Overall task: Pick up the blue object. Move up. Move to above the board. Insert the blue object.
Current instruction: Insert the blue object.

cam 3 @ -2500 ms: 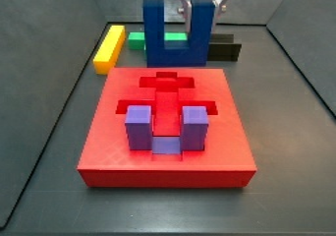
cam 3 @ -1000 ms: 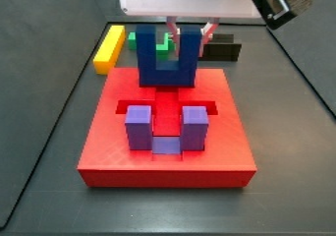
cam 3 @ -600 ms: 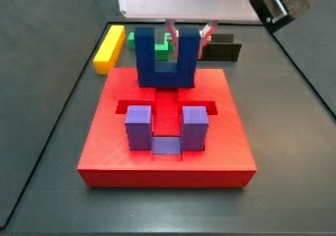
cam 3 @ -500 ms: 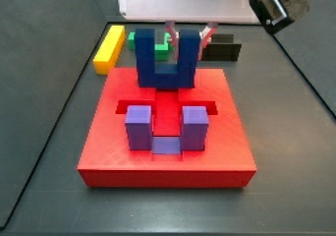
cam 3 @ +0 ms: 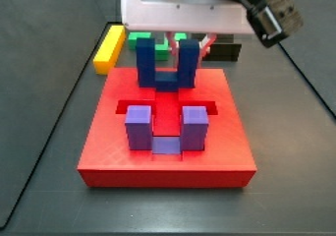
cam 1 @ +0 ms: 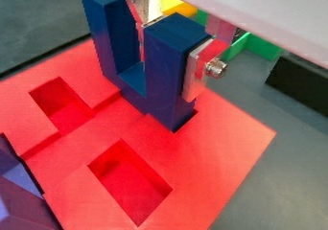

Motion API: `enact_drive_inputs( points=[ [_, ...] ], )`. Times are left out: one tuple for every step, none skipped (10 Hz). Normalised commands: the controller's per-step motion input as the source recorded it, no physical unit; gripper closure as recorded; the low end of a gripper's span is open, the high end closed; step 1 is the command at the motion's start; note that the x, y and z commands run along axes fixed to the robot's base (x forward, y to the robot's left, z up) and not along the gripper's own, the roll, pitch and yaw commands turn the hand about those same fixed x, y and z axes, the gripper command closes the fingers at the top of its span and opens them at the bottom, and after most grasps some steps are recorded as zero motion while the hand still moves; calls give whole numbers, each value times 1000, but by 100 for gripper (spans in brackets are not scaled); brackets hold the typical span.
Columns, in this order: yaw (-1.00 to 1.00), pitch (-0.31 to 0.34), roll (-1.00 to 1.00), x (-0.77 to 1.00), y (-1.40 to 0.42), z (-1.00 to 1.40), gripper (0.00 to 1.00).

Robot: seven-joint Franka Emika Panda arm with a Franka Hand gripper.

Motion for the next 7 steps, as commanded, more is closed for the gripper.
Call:
enact_drive_inputs(
  points=[
    [0, -1, 59, 177, 0, -529, 100],
    [0, 0, 64, 200, 0, -557, 100],
    [0, -3, 44, 183, 0, -514, 100],
    [0, 0, 110, 6, 0, -231, 100],
    [0, -26, 0, 0, 0, 0, 100],
    [0, -6, 0, 0, 0, 0, 100],
    [0, 0, 0, 0, 0, 0, 100]
  ],
)
